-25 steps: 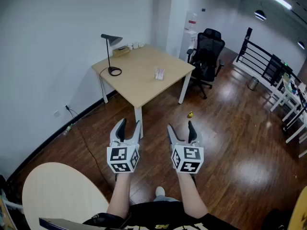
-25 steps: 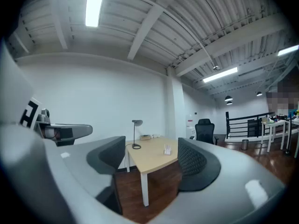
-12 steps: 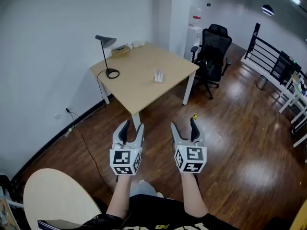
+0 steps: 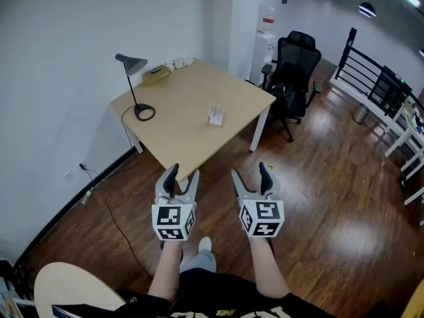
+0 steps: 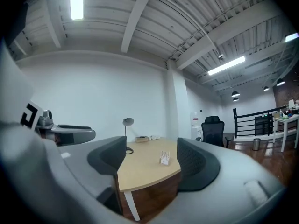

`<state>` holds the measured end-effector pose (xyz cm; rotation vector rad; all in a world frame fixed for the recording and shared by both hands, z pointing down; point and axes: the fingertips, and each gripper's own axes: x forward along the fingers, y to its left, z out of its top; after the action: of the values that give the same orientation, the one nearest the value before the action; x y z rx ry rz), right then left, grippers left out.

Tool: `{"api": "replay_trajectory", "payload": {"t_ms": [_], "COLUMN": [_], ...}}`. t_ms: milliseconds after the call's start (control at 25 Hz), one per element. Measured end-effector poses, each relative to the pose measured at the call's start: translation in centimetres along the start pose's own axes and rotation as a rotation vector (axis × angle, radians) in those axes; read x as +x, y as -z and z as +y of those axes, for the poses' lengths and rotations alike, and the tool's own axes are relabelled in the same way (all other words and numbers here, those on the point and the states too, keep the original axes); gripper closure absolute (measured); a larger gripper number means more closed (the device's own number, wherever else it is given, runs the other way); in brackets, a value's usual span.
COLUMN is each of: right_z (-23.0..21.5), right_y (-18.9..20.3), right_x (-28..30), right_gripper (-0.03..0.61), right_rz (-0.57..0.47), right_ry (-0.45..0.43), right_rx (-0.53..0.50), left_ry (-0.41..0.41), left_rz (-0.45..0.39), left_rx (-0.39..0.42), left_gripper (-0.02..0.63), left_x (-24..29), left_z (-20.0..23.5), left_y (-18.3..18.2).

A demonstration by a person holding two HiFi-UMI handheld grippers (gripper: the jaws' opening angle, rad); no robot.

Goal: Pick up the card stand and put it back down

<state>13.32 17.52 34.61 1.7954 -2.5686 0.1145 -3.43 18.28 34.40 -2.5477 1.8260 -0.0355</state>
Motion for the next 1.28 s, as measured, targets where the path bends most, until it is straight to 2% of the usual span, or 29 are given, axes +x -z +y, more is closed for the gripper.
{"api": "replay_trajectory", "payload": {"t_ms": [240, 360, 600, 800, 920, 1120, 1280], "right_z": [0.3, 0.7, -1.8, -4.9, -6.5, -8.9, -10.2], "right_y": [-0.9, -0.8, 1.5, 0.5, 0.4, -2.6, -3.2], "right_x": [11.4, 14.5, 18.6, 23.3, 26.8, 31.4, 33.9], "right_gripper": [0.245, 0.245, 0.245, 0.245, 0.245, 0.245, 0.245], "right_rz": [0.015, 0.021, 0.082, 0.061, 0.064, 0.009, -0.016], "right_ry": [-0.009, -0.018, 0.004, 0.018, -0.005, -0.056, -0.083], "right_rx": [0.008, -0.010, 0.012, 0.020, 0.028, 0.016, 0.020], "left_ry": [0.047, 0.062, 0.119, 0.130, 0.128, 0.088, 0.080], "left_rz": [0.012, 0.014, 0.081, 0.081, 0.087, 0.041, 0.008], "left_rx": [0.005, 0.011, -0.013, -0.003, 0.010, 0.025, 0.039], "left_gripper": [0.380, 0.377, 0.370, 0.370, 0.368, 0.368, 0.362], "left_x": [9.2, 12.1, 18.3, 23.3, 26.7, 31.6, 33.7], "left_z": [6.1, 8.1, 8.9, 9.5, 9.9, 10.7, 11.0], "left_y": [-0.5, -0.6, 2.3, 2.1, 2.2, -0.1, -1.0]}}
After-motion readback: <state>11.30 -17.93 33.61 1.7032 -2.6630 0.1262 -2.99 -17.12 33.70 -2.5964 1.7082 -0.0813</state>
